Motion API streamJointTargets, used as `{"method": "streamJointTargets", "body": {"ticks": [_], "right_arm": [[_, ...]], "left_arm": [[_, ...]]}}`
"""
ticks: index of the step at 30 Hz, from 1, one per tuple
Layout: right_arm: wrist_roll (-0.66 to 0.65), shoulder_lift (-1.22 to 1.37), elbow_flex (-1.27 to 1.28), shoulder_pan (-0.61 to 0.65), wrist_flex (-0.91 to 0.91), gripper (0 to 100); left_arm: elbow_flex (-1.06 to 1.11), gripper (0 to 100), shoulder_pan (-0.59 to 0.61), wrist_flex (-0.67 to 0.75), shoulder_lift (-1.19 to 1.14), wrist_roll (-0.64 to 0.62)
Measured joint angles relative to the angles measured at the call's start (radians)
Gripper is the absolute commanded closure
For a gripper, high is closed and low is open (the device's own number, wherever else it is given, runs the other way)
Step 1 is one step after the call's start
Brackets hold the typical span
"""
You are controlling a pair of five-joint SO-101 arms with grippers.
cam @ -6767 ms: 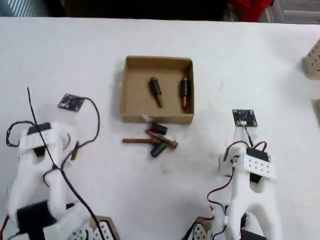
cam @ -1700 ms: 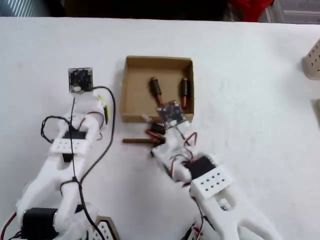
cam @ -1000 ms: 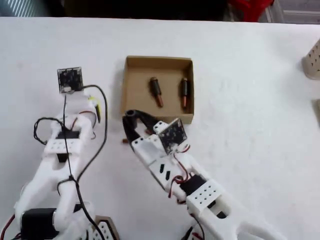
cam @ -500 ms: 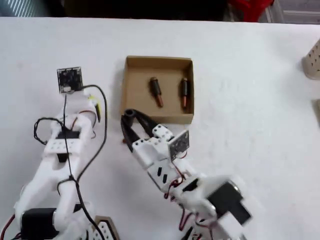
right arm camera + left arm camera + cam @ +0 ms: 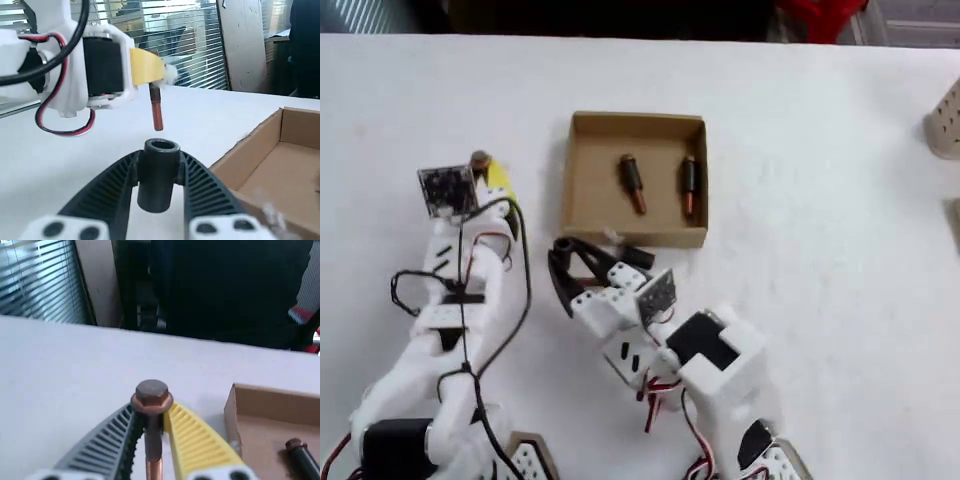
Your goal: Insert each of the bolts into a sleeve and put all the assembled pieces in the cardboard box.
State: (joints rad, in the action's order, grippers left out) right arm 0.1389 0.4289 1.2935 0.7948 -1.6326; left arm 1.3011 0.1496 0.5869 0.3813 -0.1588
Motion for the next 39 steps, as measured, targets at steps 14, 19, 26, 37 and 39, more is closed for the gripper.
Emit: {"method": "streamJointTargets", "body": {"ticks": [14,19,26,37,39], "right_arm": [[0.000,0.000,0.000,-0.002,0.015,98.2],[0.000,0.000,0.000,-0.002,0.015,98.2],[0.000,0.000,0.000,-0.002,0.015,98.2],[0.000,0.002,0.002,0.002,0.048,98.2],[0.000,0.002,0.000,0.000,0.061,98.2]], "left_arm": [[0.014,98,-0.028,-0.117,0.203,0.000],[0.014,98,-0.120,-0.443,0.476,-0.002],[0.014,98,-0.264,-0.807,0.781,-0.002],[0.094,98,-0.325,-0.847,0.841,-0.034],[0.095,98,-0.325,-0.847,0.839,-0.084]]}}
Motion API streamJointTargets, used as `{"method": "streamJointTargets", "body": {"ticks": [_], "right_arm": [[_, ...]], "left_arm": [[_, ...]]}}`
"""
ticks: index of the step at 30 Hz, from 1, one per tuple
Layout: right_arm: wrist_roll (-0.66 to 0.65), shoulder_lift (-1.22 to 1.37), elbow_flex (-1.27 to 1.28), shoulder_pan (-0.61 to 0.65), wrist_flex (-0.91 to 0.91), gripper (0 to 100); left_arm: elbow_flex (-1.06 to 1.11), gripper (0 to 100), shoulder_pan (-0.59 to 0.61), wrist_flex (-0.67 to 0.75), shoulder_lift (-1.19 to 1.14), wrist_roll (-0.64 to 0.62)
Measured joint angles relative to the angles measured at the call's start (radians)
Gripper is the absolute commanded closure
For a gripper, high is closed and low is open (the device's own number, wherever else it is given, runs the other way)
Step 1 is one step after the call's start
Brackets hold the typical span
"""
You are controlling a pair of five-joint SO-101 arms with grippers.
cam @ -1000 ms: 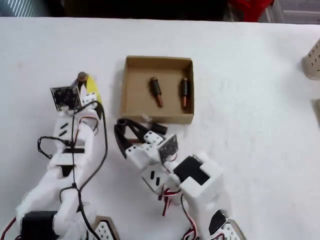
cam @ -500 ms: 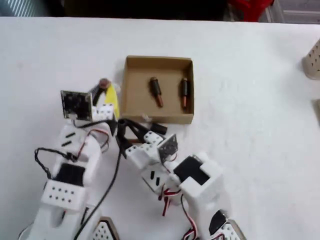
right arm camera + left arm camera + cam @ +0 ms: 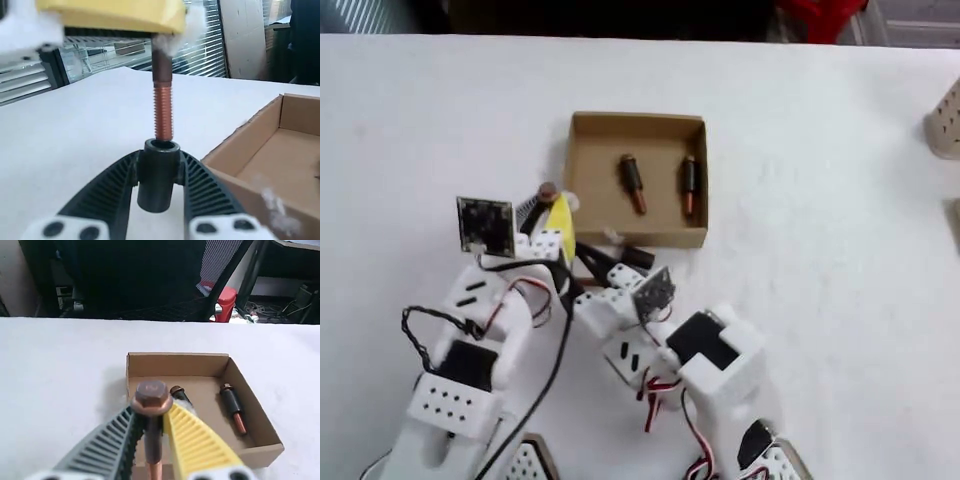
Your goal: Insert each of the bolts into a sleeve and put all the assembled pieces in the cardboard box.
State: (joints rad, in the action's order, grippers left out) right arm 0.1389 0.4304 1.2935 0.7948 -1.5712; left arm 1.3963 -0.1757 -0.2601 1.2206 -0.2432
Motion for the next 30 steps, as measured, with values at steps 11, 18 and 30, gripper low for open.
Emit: {"method": "streamJointTargets", "body": {"ticks": [11,18,30], "right_arm": [[0.000,0.000,0.000,-0.002,0.000,98.2],[0.000,0.000,0.000,0.003,0.000,98.2],[-0.029,0.000,0.006,0.040,0.000,98.2]], "left_arm": [[0.038,98,-0.003,0.000,0.000,-0.034],[0.044,98,-0.003,-0.046,0.000,-0.005],[0.015,98,-0.005,-0.270,0.000,0.041]]}}
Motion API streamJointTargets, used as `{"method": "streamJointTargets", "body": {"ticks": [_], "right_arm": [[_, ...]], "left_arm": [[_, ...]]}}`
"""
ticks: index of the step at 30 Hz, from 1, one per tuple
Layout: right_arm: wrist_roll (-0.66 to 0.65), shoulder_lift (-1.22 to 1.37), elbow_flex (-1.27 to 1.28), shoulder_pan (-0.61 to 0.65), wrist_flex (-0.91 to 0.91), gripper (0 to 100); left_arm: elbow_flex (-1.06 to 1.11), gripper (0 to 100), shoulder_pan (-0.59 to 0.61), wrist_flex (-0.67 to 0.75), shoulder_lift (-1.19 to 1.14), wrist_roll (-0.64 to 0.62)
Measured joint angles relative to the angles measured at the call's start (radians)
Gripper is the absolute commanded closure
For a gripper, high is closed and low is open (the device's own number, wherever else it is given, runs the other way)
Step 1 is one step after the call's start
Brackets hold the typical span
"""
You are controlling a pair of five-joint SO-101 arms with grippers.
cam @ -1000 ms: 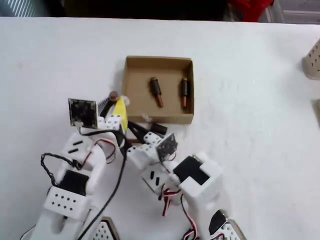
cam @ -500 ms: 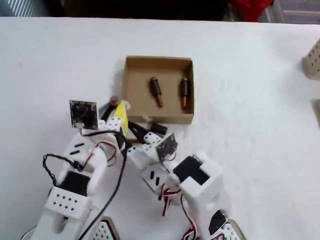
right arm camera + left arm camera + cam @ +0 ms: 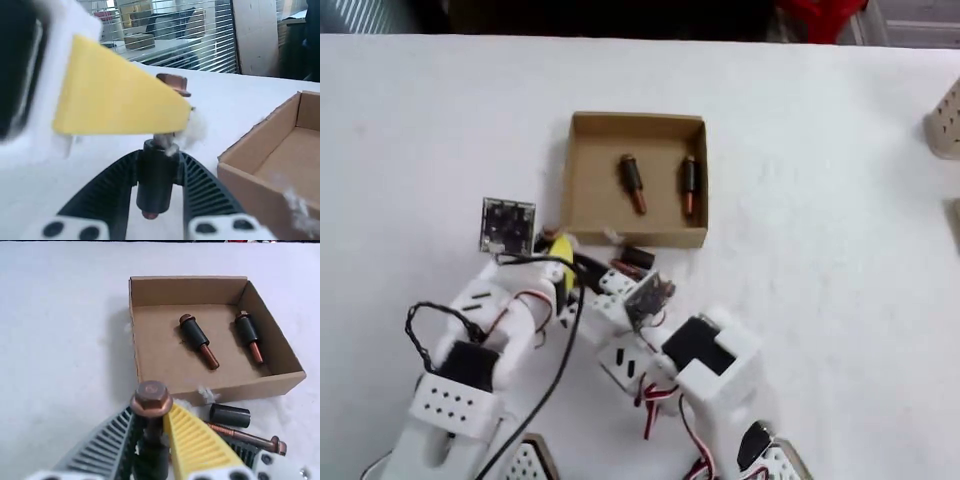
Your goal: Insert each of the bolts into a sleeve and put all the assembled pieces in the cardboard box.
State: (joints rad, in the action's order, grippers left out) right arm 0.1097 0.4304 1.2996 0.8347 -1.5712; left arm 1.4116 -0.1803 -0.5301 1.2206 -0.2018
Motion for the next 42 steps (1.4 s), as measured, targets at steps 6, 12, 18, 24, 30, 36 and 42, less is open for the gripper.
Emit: {"method": "streamJointTargets", "body": {"ticks": [6,12,18,24,30,36,42], "right_arm": [[-0.020,0.000,0.002,0.009,0.000,98.2],[-0.026,0.000,0.002,0.006,0.000,98.2],[-0.026,0.000,0.002,0.008,0.000,98.2],[-0.026,0.000,0.002,0.008,0.000,98.2],[-0.026,0.000,0.003,0.008,0.005,98.2],[-0.026,0.002,0.003,0.008,0.005,98.2],[-0.028,0.002,0.003,0.008,0.005,98.2]], "left_arm": [[-0.037,96,0.003,-0.083,0.000,0.066],[-0.037,66,0.005,-0.089,0.000,0.069],[-0.037,65,0.003,-0.178,0.002,0.072],[-0.037,68,0.005,-0.184,0.002,0.074],[-0.060,68,0.006,-0.313,0.018,0.144],[-0.078,68,0.028,-0.361,0.020,0.133],[-0.129,68,0.110,-0.374,0.012,0.110]]}}
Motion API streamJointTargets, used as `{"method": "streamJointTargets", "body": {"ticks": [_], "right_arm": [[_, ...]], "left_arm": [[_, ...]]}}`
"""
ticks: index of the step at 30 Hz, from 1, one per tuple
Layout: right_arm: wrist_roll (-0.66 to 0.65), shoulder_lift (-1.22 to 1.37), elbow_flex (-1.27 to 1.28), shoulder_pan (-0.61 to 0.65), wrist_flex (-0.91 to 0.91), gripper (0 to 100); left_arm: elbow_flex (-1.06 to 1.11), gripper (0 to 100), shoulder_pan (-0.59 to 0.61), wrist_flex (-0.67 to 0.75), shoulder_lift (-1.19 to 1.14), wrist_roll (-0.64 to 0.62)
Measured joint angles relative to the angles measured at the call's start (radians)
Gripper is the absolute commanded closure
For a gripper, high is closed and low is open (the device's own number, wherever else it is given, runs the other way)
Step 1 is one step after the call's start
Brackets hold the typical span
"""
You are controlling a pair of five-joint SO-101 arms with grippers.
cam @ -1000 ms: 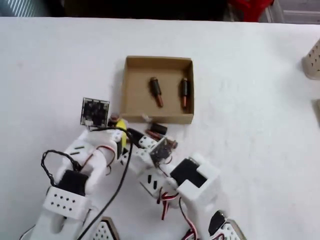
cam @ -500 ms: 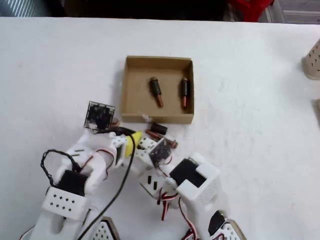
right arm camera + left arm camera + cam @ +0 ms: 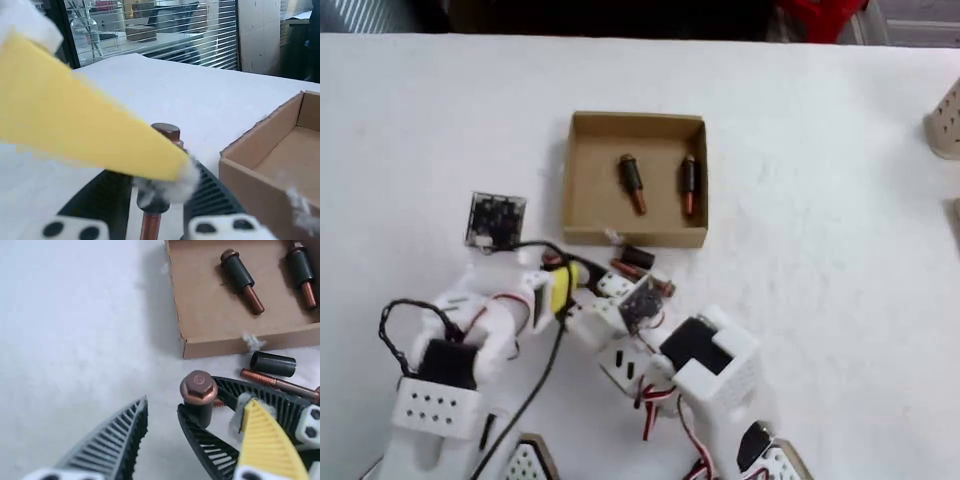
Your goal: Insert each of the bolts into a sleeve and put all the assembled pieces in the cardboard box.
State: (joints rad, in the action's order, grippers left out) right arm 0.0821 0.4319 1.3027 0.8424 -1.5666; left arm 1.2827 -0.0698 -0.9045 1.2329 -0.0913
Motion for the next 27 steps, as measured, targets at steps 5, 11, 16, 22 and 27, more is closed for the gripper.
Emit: {"method": "streamJointTargets", "body": {"ticks": [5,11,16,22,27], "right_arm": [[0.000,0.000,0.000,0.000,0.000,98.2],[0.000,0.000,0.000,0.000,0.000,98.2],[0.000,0.000,0.000,0.000,0.009,98.2],[-0.002,-0.003,0.005,0.000,0.060,98.2],[-0.002,-0.087,0.080,-0.021,0.063,98.2]], "left_arm": [[-0.058,68,0.002,-0.002,0.000,-0.015],[-0.199,69,0.012,-0.002,0.000,-0.189],[-0.250,77,0.012,-0.002,0.003,-0.284],[-0.190,97,0.012,-0.002,0.120,-0.262],[-0.041,94,0.026,-0.002,0.318,-0.169]]}}
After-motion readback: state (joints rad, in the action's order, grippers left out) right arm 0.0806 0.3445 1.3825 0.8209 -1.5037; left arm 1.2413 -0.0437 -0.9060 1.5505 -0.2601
